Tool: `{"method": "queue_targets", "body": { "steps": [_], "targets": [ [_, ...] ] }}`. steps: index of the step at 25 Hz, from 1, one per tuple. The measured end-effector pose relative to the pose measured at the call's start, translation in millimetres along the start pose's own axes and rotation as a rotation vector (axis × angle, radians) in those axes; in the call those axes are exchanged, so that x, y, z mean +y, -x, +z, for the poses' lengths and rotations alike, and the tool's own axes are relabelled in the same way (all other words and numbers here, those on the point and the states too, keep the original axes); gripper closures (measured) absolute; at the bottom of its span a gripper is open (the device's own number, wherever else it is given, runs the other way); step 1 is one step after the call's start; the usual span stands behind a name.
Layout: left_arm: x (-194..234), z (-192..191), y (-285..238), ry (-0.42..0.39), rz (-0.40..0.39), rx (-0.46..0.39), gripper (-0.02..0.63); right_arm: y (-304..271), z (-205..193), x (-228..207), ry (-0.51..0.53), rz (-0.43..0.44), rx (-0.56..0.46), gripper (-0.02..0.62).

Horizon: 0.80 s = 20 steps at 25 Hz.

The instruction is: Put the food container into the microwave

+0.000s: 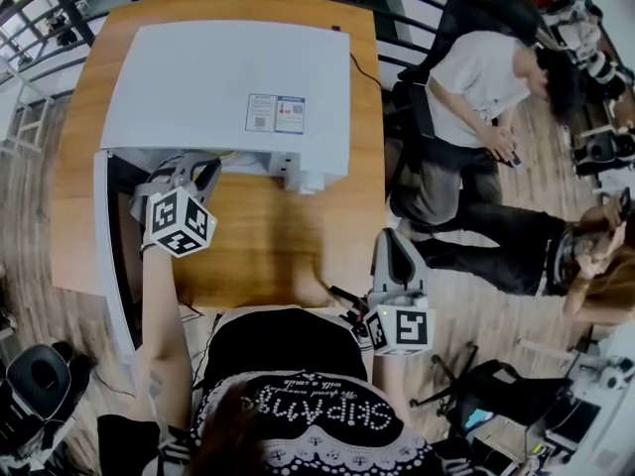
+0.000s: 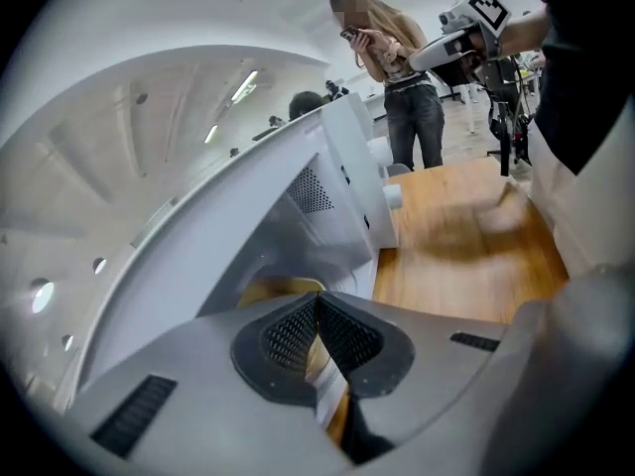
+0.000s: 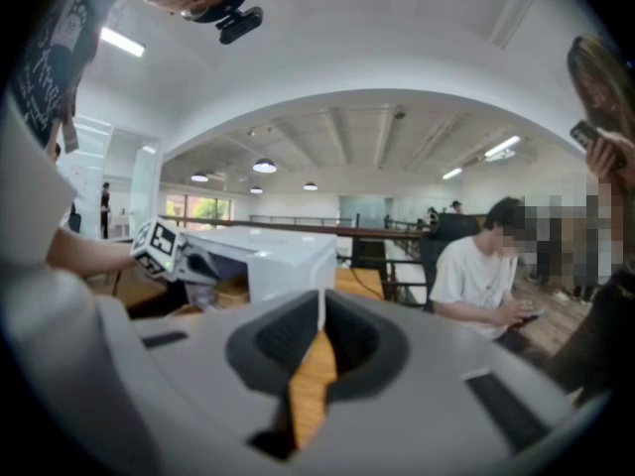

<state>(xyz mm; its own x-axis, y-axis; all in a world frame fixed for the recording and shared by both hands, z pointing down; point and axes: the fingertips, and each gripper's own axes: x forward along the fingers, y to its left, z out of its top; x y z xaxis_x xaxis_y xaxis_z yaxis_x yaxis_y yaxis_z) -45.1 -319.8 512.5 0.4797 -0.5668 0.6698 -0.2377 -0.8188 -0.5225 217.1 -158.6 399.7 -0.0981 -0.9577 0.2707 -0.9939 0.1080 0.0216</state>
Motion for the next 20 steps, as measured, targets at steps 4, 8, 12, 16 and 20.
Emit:
{"method": "queue_targets", "body": {
  "steps": [4, 8, 12, 16, 20],
  "targets": [
    [-1.1, 4.4, 10.2, 0.049, 0.018, -0.023, 0.578, 5.8, 1.0, 0.2, 0.001, 0.002, -0.011, 0.555],
    [3.5, 13.5, 28.6, 0.116, 0.083, -0.071, 0.578, 9.4, 2.4, 1.1, 0.006, 0.018, -0.024, 0.555],
    [8.0, 27.1, 49.2, 0.189, 0.165, -0.139, 0.578, 13.1, 5.0, 4.6, 0.013, 0.038, -0.034, 0.555],
    [11.9, 46.4, 71.5, 0.269, 0.243, -0.231, 0.578, 13.9, 10.4, 7.1, 0.023, 0.062, -0.048, 0.555],
    [17.3, 74.5, 102.5, 0.356, 0.327, -0.357, 0.578, 13.8, 15.0, 6.6, 0.037, 0.088, -0.057, 0.555]
  ]
}}
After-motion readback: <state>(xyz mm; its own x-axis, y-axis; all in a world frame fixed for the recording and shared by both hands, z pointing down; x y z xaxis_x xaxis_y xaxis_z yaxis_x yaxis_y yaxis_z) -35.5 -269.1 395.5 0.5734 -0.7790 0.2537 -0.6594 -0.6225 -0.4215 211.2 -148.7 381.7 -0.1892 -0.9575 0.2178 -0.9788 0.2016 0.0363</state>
